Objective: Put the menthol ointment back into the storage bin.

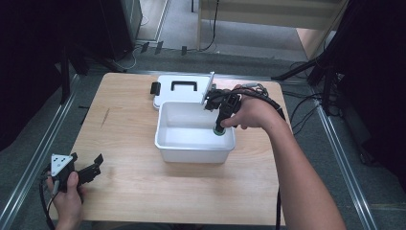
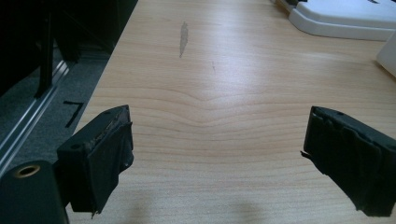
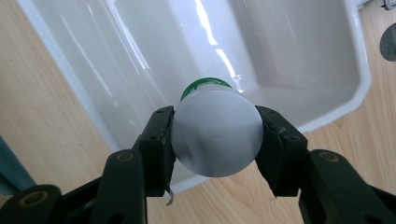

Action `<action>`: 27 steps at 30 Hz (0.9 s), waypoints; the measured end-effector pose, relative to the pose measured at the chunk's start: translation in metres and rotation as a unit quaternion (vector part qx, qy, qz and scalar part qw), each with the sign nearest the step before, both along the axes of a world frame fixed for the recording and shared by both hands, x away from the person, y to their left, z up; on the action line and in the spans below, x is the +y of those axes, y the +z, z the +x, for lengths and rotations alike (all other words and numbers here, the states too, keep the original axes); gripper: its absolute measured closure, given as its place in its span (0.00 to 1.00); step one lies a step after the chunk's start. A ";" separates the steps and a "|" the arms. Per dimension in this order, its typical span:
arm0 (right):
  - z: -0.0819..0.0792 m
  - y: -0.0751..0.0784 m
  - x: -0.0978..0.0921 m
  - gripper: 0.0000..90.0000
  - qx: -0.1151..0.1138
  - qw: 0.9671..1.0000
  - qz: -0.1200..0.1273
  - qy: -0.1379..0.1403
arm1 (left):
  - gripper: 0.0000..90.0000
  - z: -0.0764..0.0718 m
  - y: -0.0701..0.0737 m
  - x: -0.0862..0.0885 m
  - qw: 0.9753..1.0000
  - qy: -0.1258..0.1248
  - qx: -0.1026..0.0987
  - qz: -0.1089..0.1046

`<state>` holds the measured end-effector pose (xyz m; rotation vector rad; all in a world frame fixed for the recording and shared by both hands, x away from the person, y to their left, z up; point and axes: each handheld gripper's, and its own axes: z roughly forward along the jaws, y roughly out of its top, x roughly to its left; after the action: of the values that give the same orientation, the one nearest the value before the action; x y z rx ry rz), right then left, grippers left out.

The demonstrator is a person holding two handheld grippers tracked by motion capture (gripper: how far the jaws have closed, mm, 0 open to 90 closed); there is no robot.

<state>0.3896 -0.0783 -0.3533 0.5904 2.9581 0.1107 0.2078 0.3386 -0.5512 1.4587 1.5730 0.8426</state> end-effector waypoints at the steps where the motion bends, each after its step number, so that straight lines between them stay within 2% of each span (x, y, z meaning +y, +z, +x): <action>1: 0.001 -0.003 0.001 0.57 0.000 1.000 -0.004 0.004 | 0.10 0.000 0.000 0.000 1.000 0.000 -0.001 0.000; 12: 0.006 -0.038 0.007 0.57 0.001 0.999 -0.026 0.045 | 0.10 0.001 0.000 0.000 1.000 -0.003 0.000 0.000; 16: 0.008 -0.049 0.007 0.57 0.004 0.999 -0.032 0.043 | 0.10 0.001 0.000 0.000 1.000 -0.005 0.000 0.000; 22: 0.010 -0.062 0.007 0.57 0.006 0.998 -0.034 0.056 | 0.10 0.001 0.000 0.000 1.000 -0.006 0.001 -0.001; 27: 0.011 -0.071 0.008 0.57 0.005 0.997 -0.045 0.060 | 0.10 0.001 0.000 0.000 1.000 -0.009 0.002 -0.001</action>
<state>0.4011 -0.0701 -0.4239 0.4041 2.9877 -0.0134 0.2088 0.3383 -0.5513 1.4725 1.5615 0.8279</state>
